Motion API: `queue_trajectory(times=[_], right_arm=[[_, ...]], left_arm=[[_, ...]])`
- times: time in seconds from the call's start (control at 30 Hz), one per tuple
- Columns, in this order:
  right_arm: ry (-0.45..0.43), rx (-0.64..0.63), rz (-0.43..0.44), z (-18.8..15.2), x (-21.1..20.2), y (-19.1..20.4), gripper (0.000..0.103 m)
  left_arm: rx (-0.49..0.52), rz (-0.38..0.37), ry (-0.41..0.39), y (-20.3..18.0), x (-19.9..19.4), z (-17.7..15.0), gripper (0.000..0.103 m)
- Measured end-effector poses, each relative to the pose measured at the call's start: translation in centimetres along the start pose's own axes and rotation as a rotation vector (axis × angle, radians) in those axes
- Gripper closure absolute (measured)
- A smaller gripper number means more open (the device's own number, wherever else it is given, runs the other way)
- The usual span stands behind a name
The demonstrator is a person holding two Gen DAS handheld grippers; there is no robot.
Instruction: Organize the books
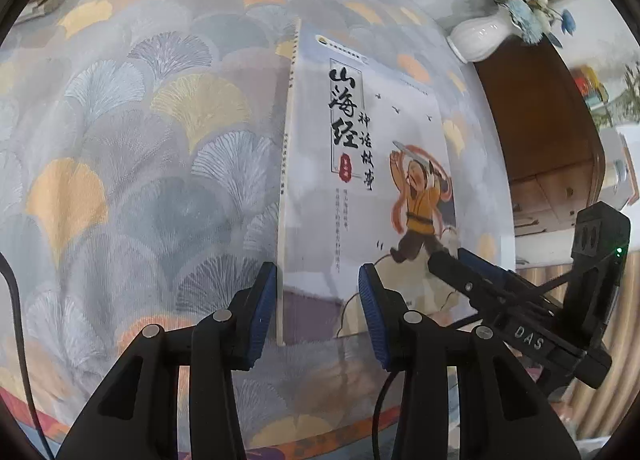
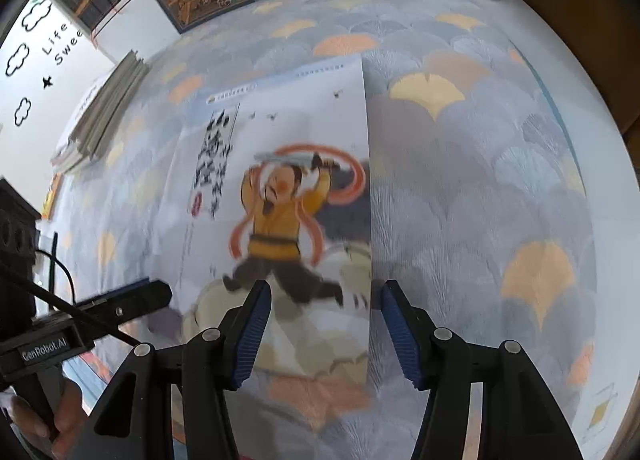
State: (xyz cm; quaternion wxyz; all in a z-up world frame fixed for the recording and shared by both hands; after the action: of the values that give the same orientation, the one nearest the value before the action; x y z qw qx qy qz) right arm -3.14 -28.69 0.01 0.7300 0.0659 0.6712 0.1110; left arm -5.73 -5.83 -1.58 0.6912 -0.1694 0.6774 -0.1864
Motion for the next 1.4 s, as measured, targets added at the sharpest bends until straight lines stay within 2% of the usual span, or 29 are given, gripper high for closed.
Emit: queue_trajectory(times=[0.17, 0.23, 0.3, 0.4, 0.43, 0.47, 0.5, 0.53, 0.57, 0.63, 0.67, 0.73, 0.8, 0.9, 1.0, 1.07, 1.13, 1.23, 1.27, 1.33, 1.37, 1.4], right_arm=[[-0.016, -0.067, -0.051, -0.8, 0.3, 1.2, 0.047], [-0.022, -0.051, -0.028, -0.8, 0.2, 0.9, 0.047], [-0.025, -0.009, 0.028, -0.8, 0.0, 0.0, 0.047], [-0.026, 0.087, 0.175, -0.7, 0.0, -1.7, 0.046], [-0.025, 0.125, 0.232, -0.7, 0.0, -2.5, 0.046], [-0.024, 0.151, 0.269, -0.6, 0.1, -2.9, 0.046], [-0.022, 0.177, 0.305, -0.7, 0.1, -3.4, 0.046], [-0.021, 0.199, 0.338, -0.8, 0.2, -3.8, 0.047], [-0.021, 0.211, 0.355, -0.8, 0.2, -4.0, 0.047], [-0.025, 0.223, 0.377, -0.9, 0.2, -4.2, 0.047], [-0.027, 0.227, 0.380, -1.0, 0.3, -4.2, 0.047], [-0.036, 0.249, 0.386, -1.2, 0.3, -4.0, 0.046], [-0.032, 0.246, 0.386, -1.1, 0.3, -4.0, 0.046], [0.005, 0.271, 0.429, -1.3, 0.0, -5.3, 0.046], [0.035, 0.360, 0.539, -2.4, 0.3, -7.3, 0.040], [0.036, 0.426, 0.662, -3.1, 0.7, -8.6, 0.027], [0.033, 0.455, 0.735, -3.1, 1.1, -9.1, 0.026], [0.027, 0.462, 0.796, -2.6, 1.5, -9.2, 0.026], [0.025, 0.464, 0.809, -2.3, 1.6, -9.1, 0.031], [0.010, 0.477, 0.828, -1.6, 1.8, -9.1, 0.047], [0.009, 0.487, 0.836, -1.2, 2.0, -9.0, 0.058], [0.006, 0.490, 0.835, -0.9, 2.0, -8.9, 0.063]], left_arm=[[-0.002, -0.007, 0.004, 0.2, -0.1, 0.0, 0.063], [-0.034, -0.043, 0.017, 0.4, -0.3, 0.3, 0.063], [-0.074, -0.165, 0.006, 0.8, -1.3, 0.4, 0.063], [-0.176, -0.550, 0.006, 1.3, -3.0, 0.7, 0.063], [-0.188, -0.607, 0.009, 1.3, -3.1, 0.9, 0.063], [-0.190, -0.610, 0.011, 1.2, -3.0, 1.0, 0.063], [-0.191, -0.576, 0.009, 1.2, -2.7, 1.2, 0.063], [-0.191, -0.505, 0.005, 1.1, -2.2, 1.3, 0.065], [-0.189, -0.413, 0.002, 1.1, -1.4, 1.4, 0.070], [-0.171, -0.283, 0.002, 0.7, 0.0, 1.6, 0.082], [-0.144, -0.232, 0.016, 0.2, 0.9, 1.7, 0.083], [-0.123, -0.207, 0.026, -0.6, 1.6, 1.8, 0.083], [-0.115, -0.225, 0.041, -1.6, 2.0, 2.1, 0.083], [-0.144, -0.312, 0.056, -2.0, 1.6, 2.6, 0.083], [-0.199, -0.478, 0.097, -2.1, 1.6, 3.4, 0.083], [-0.182, -0.526, 0.121, -2.2, 1.4, 2.8, 0.083], [-0.174, -0.578, 0.148, -2.9, 1.4, 3.0, 0.083], [-0.201, -0.634, 0.169, -3.0, 1.5, 3.2, 0.083], [-0.206, -0.642, 0.171, -3.1, 1.6, 3.3, 0.083], [-0.213, -0.641, 0.175, -2.6, 1.2, 3.1, 0.083], [-0.218, -0.621, 0.172, -2.2, 1.2, 3.0, 0.083], [-0.222, -0.612, 0.172, -2.2, 1.1, 3.0, 0.083]])
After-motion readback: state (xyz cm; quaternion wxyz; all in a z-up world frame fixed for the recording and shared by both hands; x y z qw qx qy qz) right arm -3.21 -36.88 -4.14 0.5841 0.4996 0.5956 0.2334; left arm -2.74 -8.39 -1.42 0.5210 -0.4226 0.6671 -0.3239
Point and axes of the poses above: each gripper's, at about its wrist camera, not at the fingertips, and x roughly the way its jaws point, y to its left, z to its top, the point moved 2 cm from there along x, roughly the way its jaws point, and after that the axes turned 10 degrees about y, right-handed, at the moved point
